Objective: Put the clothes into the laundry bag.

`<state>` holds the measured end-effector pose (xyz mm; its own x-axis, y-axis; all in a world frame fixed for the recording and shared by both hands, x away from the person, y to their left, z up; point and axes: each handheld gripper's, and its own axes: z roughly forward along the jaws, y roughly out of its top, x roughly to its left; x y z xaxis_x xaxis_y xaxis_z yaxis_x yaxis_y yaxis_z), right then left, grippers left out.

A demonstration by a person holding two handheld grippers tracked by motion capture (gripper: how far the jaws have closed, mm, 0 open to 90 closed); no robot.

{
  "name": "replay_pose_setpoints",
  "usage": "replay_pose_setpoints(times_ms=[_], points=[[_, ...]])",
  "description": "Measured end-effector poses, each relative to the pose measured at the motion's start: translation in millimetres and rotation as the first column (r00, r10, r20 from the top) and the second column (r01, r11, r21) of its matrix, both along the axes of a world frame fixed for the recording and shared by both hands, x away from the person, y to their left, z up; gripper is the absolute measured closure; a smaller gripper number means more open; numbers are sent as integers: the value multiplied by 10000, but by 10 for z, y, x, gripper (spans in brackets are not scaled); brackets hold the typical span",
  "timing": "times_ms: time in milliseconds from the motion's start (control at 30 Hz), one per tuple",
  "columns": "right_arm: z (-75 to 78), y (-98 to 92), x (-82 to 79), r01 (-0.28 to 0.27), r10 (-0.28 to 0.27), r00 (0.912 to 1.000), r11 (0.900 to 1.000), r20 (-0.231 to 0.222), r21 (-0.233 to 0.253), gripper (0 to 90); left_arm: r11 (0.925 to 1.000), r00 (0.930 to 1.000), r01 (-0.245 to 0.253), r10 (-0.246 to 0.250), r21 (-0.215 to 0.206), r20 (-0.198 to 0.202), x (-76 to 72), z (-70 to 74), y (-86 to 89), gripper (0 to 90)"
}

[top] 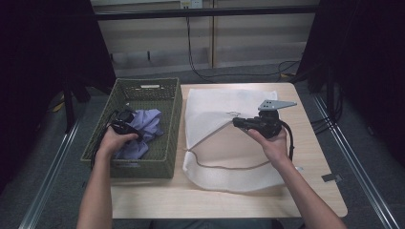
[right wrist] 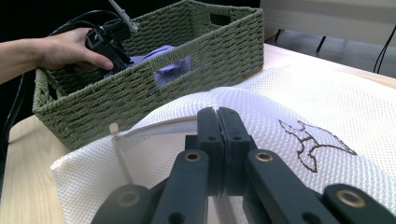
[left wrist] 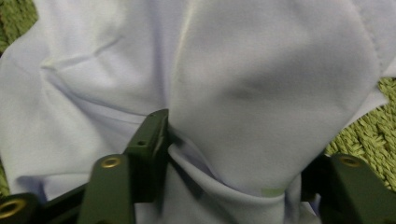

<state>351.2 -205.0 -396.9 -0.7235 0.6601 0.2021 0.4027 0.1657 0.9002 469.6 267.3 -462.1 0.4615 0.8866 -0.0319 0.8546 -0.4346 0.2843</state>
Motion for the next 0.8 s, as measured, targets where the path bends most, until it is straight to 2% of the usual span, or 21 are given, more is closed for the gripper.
replay_pose_setpoints(times_ms=[133, 167, 200, 267, 333, 433, 467, 500, 533, 667, 700, 733, 767, 800], points=[[0, -2, 0, -5, 5, 10000, 10000, -6, -2, 893, 9999, 9999, 122, -123, 88, 111, -8, 0, -11, 495], [-1, -2, 0, -8, 8, 10000, 10000, -14, 8, 893, 9999, 9998, 112, -113, 118, 136, -6, 6, -3, 522], [-1, -2, 1, -4, 4, 10000, 10000, -9, 5, 893, 10000, 9999, -38, 38, -22, 135, -11, 8, -3, 561], [0, 0, -1, 1, -1, 10000, 10000, 4, 1, 893, 10000, 10000, 23, -23, -17, 85, -8, 16, 7, 621], [3, 0, -3, 5, -5, 10000, 10000, -5, 24, 893, 9999, 9997, 57, -59, 85, 219, -10, 35, 15, 706], [6, -8, 0, 23, -23, 10000, 10000, 22, 41, 893, 10000, 9994, -51, 50, 51, 341, -17, 44, 17, 758], [5, -11, 1, 47, -47, 10000, 10000, 30, 49, 894, 10000, 9995, 1, -1, 4, 305, -15, 53, 25, 764], [4, -12, 1, 48, -48, 10000, 10000, 27, 46, 893, 9998, 9990, -168, 173, -120, 408, -20, 73, 25, 769], [4, -12, 4, 21, -21, 10000, 10000, 32, 44, 893, 9999, 9994, -86, 90, -132, 345, -21, 86, 26, 771], [-2, -5, 10, 12, -12, 10000, 10000, 11, 67, 893, 9996, 9981, 124, -108, -262, 603, -51, 125, -5, 773], [-4, -4, 10, 15, -15, 10000, 10000, 1, 70, 893, 9988, 9963, 57, -16, -480, 862, -62, 176, -6, 774], [-4, -1, 10, 9, -9, 10000, 10000, -3, 80, 893, 9988, 9963, 57, -16, -480, 862, -62, 176, -6, 774], [-4, 1, 9, -3, 3, 10000, 10000, -8, 74, 893, 9978, 9938, 210, -140, -628, 1104, -73, 224, -3, 775], [-4, 1, 9, -3, 3, 10000, 10000, -8, 74, 893, 9978, 9938, 210, -140, -628, 1104, -73, 224, -3, 775]])
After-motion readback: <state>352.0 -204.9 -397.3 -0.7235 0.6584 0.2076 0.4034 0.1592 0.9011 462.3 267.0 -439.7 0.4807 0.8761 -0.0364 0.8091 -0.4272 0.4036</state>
